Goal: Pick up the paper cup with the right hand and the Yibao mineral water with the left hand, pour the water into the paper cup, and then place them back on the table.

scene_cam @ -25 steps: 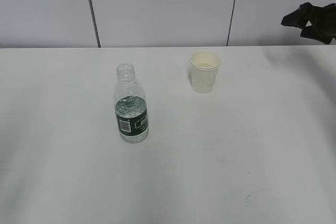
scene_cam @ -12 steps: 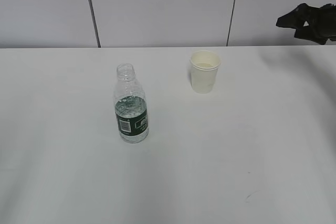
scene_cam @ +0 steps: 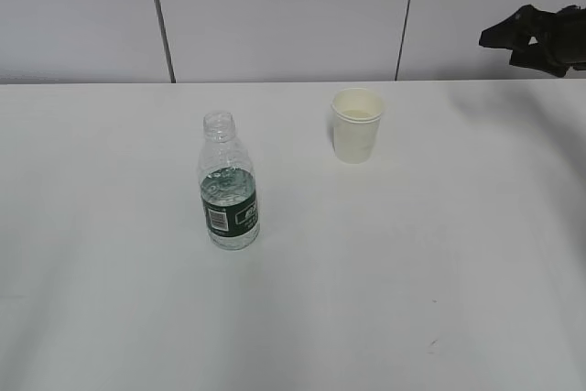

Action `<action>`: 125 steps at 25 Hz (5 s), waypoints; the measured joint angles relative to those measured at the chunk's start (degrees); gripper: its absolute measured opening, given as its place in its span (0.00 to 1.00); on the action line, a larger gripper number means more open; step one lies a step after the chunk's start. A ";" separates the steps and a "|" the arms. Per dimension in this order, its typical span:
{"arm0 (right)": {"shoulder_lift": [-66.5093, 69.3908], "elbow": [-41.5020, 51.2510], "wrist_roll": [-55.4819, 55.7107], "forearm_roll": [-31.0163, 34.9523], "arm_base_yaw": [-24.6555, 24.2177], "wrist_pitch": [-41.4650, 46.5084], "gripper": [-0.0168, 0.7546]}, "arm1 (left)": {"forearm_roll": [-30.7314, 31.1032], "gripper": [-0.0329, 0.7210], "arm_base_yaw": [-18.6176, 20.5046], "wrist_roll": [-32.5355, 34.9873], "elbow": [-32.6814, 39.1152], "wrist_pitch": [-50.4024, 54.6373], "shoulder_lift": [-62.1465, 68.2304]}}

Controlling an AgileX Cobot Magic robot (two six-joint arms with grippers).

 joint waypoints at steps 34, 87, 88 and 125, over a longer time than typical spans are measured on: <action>-9.31 0.10 -1.25 0.00 -2.38 -16.62 0.79 | 0.82 0.59 0.00 0.00 -1.61 13.09 -0.06; -47.03 55.16 -64.63 57.93 13.29 38.31 0.78 | 0.70 0.54 0.00 0.00 -1.61 13.09 -0.11; -48.72 56.39 -65.27 59.41 13.74 39.43 0.78 | 0.70 0.54 0.00 0.00 -1.61 13.09 -0.11; -109.76 62.79 -119.81 102.37 20.59 108.02 0.78 | 0.70 0.54 0.17 -0.04 -1.61 13.09 -0.11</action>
